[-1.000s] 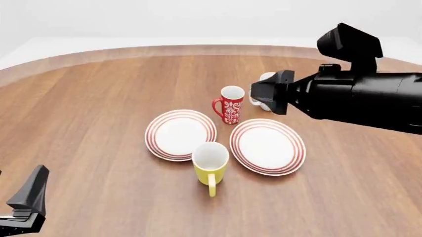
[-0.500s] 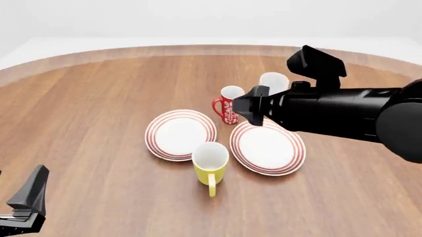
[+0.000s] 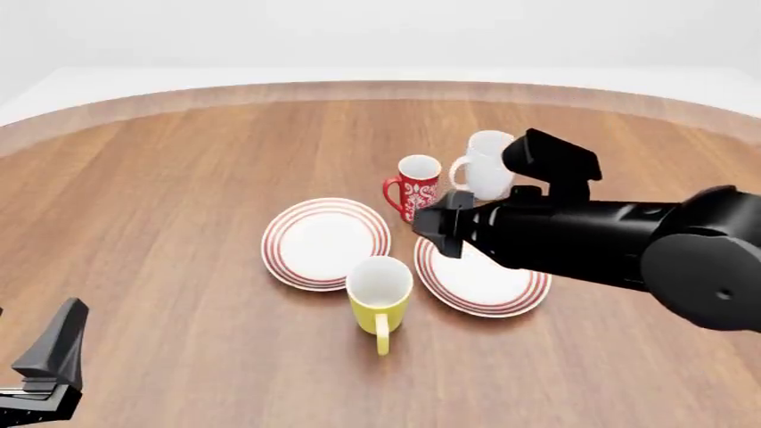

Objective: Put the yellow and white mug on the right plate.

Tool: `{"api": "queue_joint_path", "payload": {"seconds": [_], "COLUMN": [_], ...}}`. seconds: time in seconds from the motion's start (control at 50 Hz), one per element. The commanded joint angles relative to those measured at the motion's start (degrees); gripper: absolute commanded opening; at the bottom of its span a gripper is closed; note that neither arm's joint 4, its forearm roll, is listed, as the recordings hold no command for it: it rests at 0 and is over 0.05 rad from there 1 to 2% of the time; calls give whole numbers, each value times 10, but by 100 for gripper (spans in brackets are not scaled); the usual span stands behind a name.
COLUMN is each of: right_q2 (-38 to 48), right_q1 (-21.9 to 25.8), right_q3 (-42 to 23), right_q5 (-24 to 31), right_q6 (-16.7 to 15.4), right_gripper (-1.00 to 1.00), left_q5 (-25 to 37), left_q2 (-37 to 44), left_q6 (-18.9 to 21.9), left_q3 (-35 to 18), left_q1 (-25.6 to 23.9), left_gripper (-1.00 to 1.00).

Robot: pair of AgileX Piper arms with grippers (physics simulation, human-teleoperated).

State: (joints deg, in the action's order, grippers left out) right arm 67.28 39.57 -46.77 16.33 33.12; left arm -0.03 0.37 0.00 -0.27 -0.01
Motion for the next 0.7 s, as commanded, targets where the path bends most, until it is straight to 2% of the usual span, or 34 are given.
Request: {"api": "queue_joint_path", "payload": {"seconds": [0.02,0.18,0.2,0.28,0.3,0.34,0.54,0.58,0.7], "right_q2": [12,24,24,27,40,46,56,58,59], "right_q1": [13,17,-2,5,13,15,10,9,2], "right_q3": [27,36,36,43,57,63,65,80,86], "right_q5": [-32,-53,-49,-60,-81,-91,-99,-116,-123], "right_q6": [22,25,15,24,31,35,35,49,47], "right_gripper": [100,100,100,100,100,100,100,100,100], "left_q5": [0,0,0,0,0,0,0,0,0], "left_q2": [0,0,0,0,0,0,0,0,0], "left_q6": [0,0,0,0,0,0,0,0,0], "left_q3": [0,0,0,0,0,0,0,0,0], "left_q1": [0,0,0,0,0,0,0,0,0], "left_gripper": [100,100,100,100,100,100,100,100,100]}}
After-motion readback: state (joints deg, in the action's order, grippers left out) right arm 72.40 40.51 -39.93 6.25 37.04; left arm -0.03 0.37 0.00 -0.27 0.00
